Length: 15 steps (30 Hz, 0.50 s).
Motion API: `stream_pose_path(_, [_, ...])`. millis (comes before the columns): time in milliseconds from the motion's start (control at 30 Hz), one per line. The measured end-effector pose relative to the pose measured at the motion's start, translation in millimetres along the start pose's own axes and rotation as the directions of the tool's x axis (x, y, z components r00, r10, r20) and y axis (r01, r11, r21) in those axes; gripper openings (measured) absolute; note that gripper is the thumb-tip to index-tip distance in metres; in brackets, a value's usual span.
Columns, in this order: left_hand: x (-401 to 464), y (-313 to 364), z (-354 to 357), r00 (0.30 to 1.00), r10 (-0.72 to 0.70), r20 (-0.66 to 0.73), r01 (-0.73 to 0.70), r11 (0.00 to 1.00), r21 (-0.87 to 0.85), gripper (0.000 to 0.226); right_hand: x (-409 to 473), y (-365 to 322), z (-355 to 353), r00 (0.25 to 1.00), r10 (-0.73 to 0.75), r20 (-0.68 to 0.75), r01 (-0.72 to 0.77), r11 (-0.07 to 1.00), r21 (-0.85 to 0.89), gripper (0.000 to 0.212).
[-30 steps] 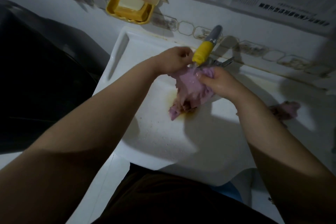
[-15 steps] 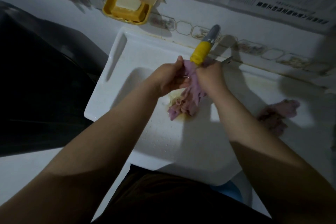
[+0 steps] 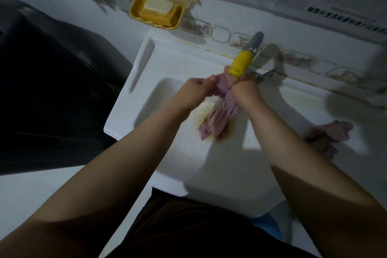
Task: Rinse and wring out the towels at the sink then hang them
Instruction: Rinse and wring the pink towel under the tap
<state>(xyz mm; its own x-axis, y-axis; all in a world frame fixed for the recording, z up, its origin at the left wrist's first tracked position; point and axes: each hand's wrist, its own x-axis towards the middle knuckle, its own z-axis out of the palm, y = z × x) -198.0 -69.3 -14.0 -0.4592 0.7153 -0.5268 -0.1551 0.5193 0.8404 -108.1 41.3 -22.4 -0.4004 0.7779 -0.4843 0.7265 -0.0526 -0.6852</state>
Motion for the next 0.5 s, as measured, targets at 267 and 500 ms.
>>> stream_pose_path(267, [20,32,-7,0.943,0.278,0.184,-0.332,0.84,0.43,0.017,-20,-3,-25,0.819,-0.266,0.509,0.339,0.939,-0.054,0.057])
stream_pose_path(500, [29,18,6,0.972,0.216,0.094,-0.225,0.97,0.094,0.052,-20,18,-10,0.835,-0.187,0.517,-0.041,0.917,0.398,0.024])
